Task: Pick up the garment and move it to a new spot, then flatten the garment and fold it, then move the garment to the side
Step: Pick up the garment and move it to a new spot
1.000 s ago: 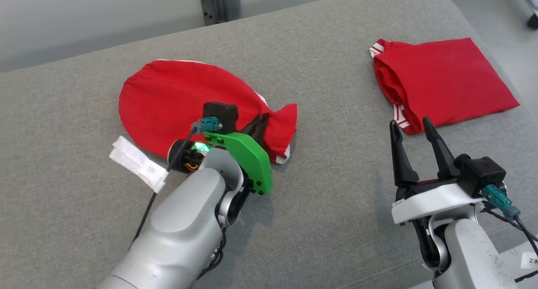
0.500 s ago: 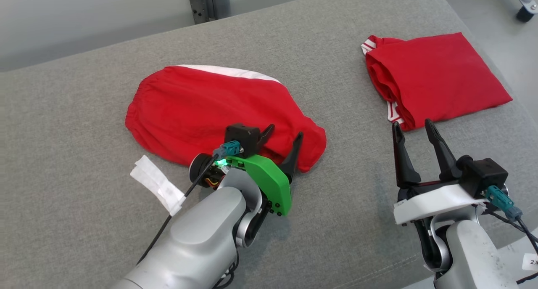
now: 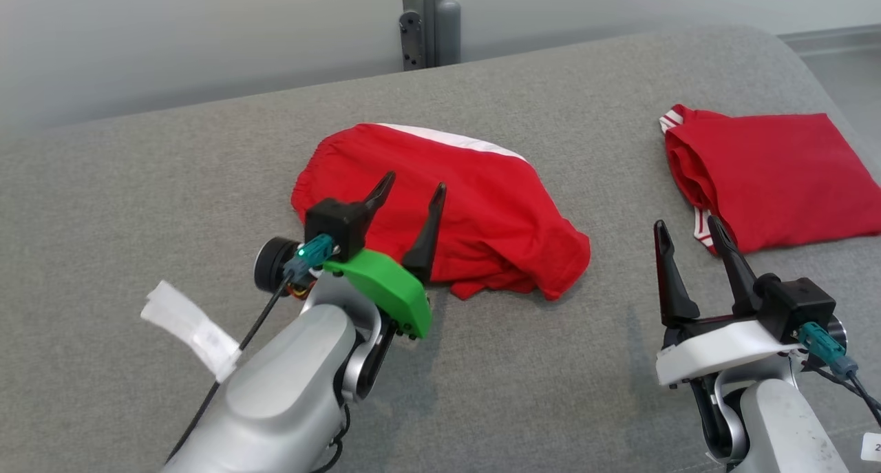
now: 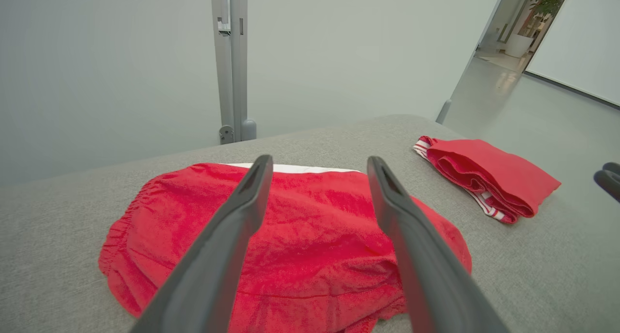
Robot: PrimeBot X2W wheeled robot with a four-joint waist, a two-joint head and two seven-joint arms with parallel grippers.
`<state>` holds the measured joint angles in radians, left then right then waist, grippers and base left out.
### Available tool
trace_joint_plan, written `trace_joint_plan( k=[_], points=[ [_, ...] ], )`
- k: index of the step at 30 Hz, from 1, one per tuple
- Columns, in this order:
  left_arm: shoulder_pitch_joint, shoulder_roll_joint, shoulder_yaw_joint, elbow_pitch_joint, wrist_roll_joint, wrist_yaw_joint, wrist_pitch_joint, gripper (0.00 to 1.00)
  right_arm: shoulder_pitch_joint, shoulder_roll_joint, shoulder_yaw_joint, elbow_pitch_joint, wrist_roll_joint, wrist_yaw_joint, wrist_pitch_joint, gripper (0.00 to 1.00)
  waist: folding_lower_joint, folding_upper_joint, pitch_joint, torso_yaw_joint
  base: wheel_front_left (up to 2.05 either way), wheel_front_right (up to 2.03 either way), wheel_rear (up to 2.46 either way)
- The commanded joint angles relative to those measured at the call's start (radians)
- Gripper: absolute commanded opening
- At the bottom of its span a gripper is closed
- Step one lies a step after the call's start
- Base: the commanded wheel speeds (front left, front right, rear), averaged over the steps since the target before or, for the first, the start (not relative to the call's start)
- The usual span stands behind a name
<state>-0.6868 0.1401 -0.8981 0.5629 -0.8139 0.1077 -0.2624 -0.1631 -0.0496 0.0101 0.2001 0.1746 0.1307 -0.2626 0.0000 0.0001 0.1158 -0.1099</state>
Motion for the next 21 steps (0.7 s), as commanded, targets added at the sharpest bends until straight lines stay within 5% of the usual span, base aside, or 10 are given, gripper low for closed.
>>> trace_joint_plan(
  k=[1,11,21],
  points=[
    [0.048,0.016,0.022,-0.030,0.021,0.011,-0.003,1.00,0.021,-0.002,-0.005,0.003,-0.007,0.000,-0.003,1.00,0.0000,-0.0001,-0.054,0.054,0.00,0.00,0.00],
    [0.368,0.096,0.239,-0.284,0.145,0.090,-0.002,1.00,0.063,-0.002,-0.002,-0.018,-0.007,0.000,0.000,1.00,0.0000,-0.0001,-0.095,0.089,0.00,0.00,0.00],
    [0.646,0.064,0.481,-0.485,0.294,0.129,-0.002,1.00,0.116,-0.002,0.015,-0.061,0.021,0.000,-0.002,1.00,0.0000,-0.0001,-0.088,0.084,0.00,0.00,0.00]
  ],
)
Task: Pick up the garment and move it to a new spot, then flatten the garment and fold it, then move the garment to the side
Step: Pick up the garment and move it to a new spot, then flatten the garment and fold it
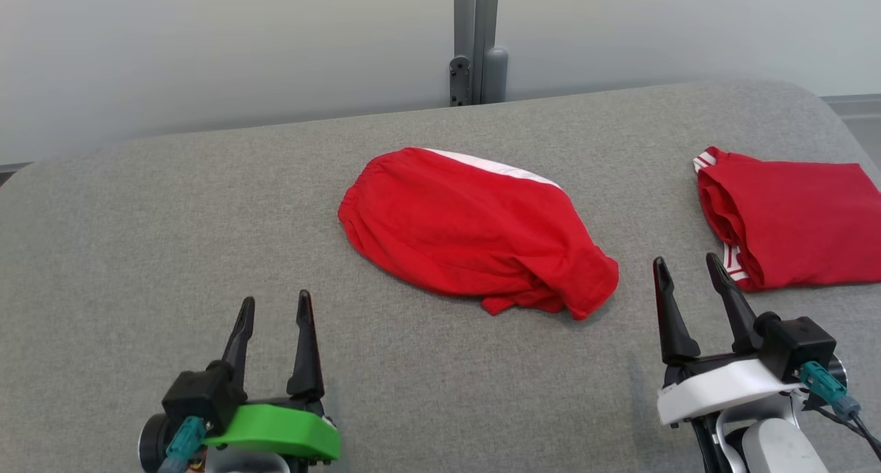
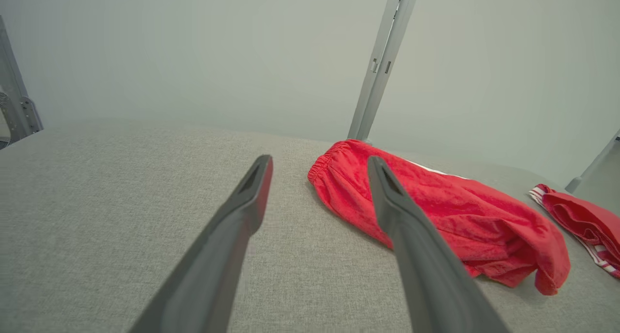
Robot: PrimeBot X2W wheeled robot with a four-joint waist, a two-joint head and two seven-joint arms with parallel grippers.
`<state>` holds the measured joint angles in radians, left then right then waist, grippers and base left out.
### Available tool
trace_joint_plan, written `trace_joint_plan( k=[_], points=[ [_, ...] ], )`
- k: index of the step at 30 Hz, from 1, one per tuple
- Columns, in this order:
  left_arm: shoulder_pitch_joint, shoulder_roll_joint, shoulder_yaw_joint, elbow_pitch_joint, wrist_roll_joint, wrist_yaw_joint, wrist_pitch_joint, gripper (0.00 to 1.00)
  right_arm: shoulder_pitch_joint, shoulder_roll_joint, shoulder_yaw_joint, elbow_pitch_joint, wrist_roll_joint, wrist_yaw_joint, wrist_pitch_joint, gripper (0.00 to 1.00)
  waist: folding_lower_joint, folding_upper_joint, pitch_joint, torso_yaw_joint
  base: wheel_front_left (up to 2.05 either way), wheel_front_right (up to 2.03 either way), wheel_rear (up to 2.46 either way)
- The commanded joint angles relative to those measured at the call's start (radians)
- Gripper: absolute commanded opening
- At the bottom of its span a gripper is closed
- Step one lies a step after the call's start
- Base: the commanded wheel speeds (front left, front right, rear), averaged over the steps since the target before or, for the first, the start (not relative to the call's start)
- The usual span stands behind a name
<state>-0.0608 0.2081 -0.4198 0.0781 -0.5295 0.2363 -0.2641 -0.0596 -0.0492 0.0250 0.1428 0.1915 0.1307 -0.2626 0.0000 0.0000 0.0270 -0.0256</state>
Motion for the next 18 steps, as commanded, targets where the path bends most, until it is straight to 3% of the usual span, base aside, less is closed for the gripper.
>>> trace_joint_plan(
  k=[1,18],
  points=[
    [0.035,-0.012,0.021,-0.010,0.019,-0.006,0.000,1.00,0.016,-0.002,0.002,-0.004,0.010,0.000,-0.003,1.00,0.0000,0.0000,0.001,-0.001,0.00,0.00,0.00],
    [0.103,-0.094,0.156,0.003,0.137,-0.105,0.000,1.00,0.008,-0.002,0.022,0.031,0.020,0.000,-0.003,1.00,0.0000,0.0000,0.003,0.001,0.00,0.00,0.00]
  ],
)
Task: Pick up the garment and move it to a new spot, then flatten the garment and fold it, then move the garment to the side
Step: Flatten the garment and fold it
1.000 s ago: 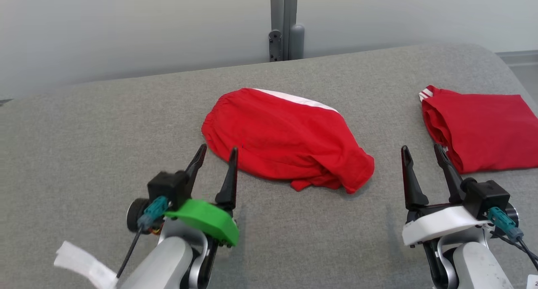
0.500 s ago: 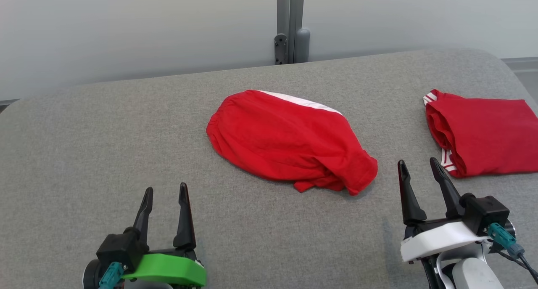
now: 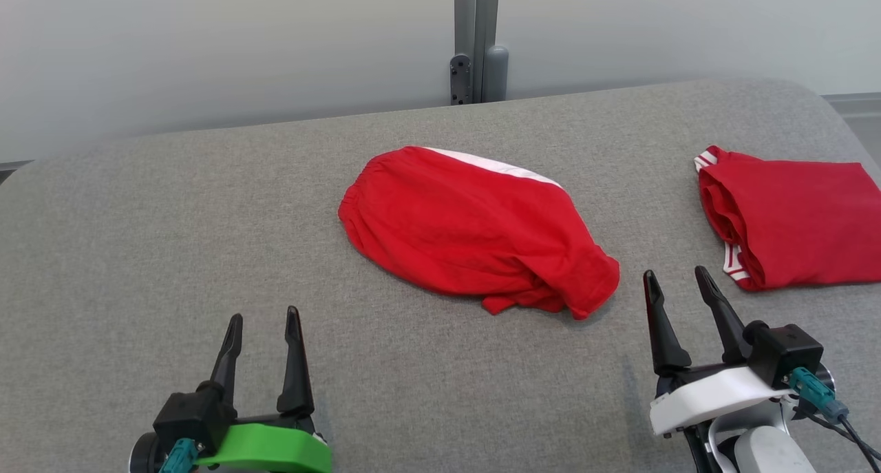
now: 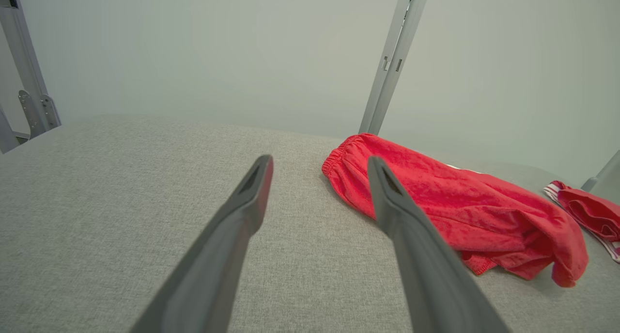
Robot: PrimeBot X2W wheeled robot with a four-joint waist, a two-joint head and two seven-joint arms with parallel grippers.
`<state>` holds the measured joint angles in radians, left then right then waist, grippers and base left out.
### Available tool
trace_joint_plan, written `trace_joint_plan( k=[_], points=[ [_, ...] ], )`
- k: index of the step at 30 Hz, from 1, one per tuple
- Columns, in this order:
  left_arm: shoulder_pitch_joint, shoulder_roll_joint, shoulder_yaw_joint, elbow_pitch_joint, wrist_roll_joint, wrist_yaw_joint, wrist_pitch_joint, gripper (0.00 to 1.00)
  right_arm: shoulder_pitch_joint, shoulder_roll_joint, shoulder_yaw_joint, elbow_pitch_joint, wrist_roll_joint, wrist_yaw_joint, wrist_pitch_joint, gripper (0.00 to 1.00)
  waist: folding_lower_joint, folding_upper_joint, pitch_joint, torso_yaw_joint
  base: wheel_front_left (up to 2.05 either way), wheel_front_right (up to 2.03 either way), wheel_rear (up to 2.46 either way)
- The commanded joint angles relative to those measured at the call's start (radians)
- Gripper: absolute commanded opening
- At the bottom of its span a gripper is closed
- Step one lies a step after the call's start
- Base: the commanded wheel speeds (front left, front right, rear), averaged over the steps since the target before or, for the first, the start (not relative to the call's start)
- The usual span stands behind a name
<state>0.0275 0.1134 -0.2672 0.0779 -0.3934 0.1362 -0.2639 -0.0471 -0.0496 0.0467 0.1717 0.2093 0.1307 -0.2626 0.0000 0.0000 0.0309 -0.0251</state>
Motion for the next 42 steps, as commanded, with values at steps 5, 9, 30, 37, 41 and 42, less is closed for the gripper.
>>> trace_joint_plan(
  k=[5,9,30,37,41,42],
  points=[
    [0.013,-0.016,0.020,0.018,0.012,-0.025,0.000,1.00,-0.005,-0.002,0.000,0.008,0.005,0.000,-0.003,1.00,0.0000,0.0000,-0.002,0.002,0.00,0.00,0.00],
    [0.011,-0.023,0.029,0.027,0.022,-0.038,0.000,1.00,-0.006,-0.002,-0.001,0.010,0.005,0.000,-0.003,1.00,0.0000,0.0000,-0.003,0.005,0.00,0.00,0.00],
    [-0.035,-0.049,0.044,0.046,0.061,-0.074,0.000,1.00,-0.280,-0.045,-0.050,0.170,-0.035,0.000,0.270,1.00,0.0000,0.0000,0.053,0.102,0.00,0.00,0.00],
    [-0.067,-0.056,0.030,0.057,0.061,-0.081,0.000,1.00,-0.460,-0.119,0.000,0.416,0.032,0.000,0.397,1.00,0.0000,0.0000,0.099,0.189,0.00,0.00,0.00],
    [-0.080,-0.059,0.028,0.061,0.057,-0.085,0.000,1.00,-0.529,-0.148,0.048,0.527,0.082,0.000,0.442,1.00,0.0000,0.0000,0.121,0.230,0.00,0.00,0.00],
    [-0.082,-0.060,0.027,0.062,0.057,-0.087,0.000,1.00,-0.544,-0.153,0.056,0.553,0.091,0.000,0.452,1.00,0.0000,0.0000,0.126,0.238,0.00,0.00,0.00]
  ],
)
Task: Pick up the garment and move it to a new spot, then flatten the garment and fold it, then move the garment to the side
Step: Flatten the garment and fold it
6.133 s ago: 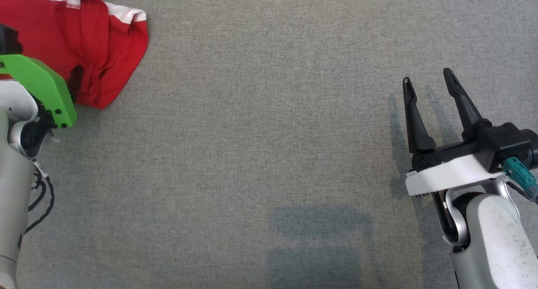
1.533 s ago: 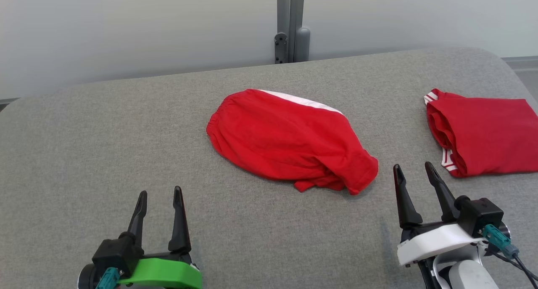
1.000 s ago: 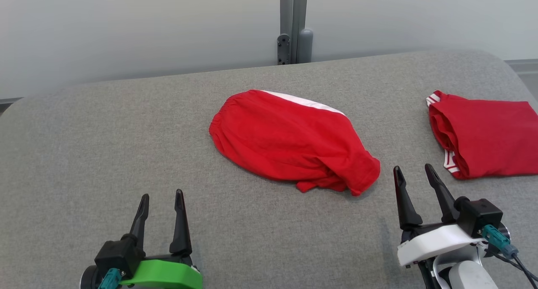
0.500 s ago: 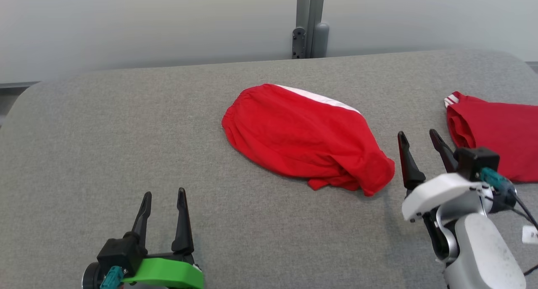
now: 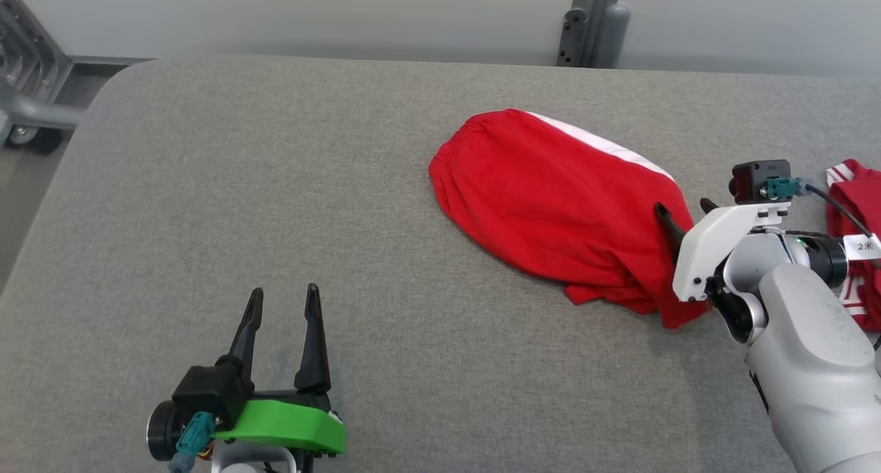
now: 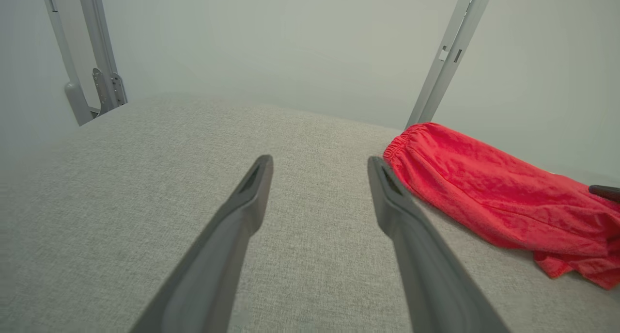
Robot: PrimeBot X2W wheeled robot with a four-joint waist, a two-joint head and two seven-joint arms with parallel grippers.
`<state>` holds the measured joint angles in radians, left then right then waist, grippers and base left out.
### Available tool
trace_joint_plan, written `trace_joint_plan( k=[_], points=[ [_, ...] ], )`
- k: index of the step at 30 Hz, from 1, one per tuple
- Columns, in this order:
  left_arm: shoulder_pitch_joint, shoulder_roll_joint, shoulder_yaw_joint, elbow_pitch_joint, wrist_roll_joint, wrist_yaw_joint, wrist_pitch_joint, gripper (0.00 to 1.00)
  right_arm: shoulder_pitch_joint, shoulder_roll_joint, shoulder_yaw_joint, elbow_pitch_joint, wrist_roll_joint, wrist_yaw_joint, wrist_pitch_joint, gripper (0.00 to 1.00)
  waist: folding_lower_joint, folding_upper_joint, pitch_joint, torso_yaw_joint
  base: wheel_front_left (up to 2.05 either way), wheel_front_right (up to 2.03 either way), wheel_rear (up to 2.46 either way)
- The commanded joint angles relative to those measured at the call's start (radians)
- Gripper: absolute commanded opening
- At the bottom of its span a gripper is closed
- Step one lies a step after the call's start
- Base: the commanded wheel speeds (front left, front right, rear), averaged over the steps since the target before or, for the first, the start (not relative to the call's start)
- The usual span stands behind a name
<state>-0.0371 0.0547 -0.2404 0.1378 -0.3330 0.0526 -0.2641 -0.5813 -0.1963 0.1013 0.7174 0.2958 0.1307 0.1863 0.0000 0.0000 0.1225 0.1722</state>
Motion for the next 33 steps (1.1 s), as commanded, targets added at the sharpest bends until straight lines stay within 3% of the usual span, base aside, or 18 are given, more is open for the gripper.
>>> trace_joint_plan(
  k=[1,5,7,9,18,25,33],
  points=[
    [-0.019,-0.002,-0.001,0.002,-0.004,-0.005,0.000,1.00,-0.022,-0.008,0.007,0.028,0.014,0.000,0.009,1.00,0.0000,0.0000,0.038,0.047,0.00,0.00,0.00],
    [-0.030,-0.003,-0.007,0.005,-0.004,-0.006,0.000,1.00,-0.074,-0.026,0.027,0.120,0.039,0.000,0.012,1.00,0.0000,0.0000,0.050,0.074,0.00,0.00,0.00],
    [-0.030,-0.004,-0.007,0.007,-0.005,-0.004,0.000,1.00,-0.090,-0.024,0.035,0.154,0.050,0.000,0.009,0.33,0.0000,0.0000,0.051,0.081,0.00,0.00,0.00],
    [-0.032,-0.004,-0.006,0.008,-0.005,-0.003,0.000,1.00,-0.107,-0.027,0.048,0.180,0.061,0.000,-0.003,0.00,0.0000,0.0000,0.051,0.085,0.00,0.00,0.00],
    [-0.021,-0.004,0.000,0.005,0.001,0.004,0.000,1.00,-0.157,0.002,0.218,0.123,0.130,0.000,-0.181,0.00,0.0000,0.0000,0.027,0.053,0.00,0.00,0.00],
    [0.001,-0.004,0.004,0.007,0.010,0.006,0.000,1.00,-0.085,-0.003,0.483,-0.050,0.226,0.000,-0.249,0.00,0.0000,0.0000,-0.006,-0.002,0.00,0.00,0.00],
    [0.022,-0.003,0.013,0.007,0.020,0.003,0.000,1.00,0.086,-0.072,0.726,-0.276,0.327,0.000,-0.259,0.00,0.0000,0.0000,-0.033,-0.059,0.00,0.00,0.00]
  ],
)
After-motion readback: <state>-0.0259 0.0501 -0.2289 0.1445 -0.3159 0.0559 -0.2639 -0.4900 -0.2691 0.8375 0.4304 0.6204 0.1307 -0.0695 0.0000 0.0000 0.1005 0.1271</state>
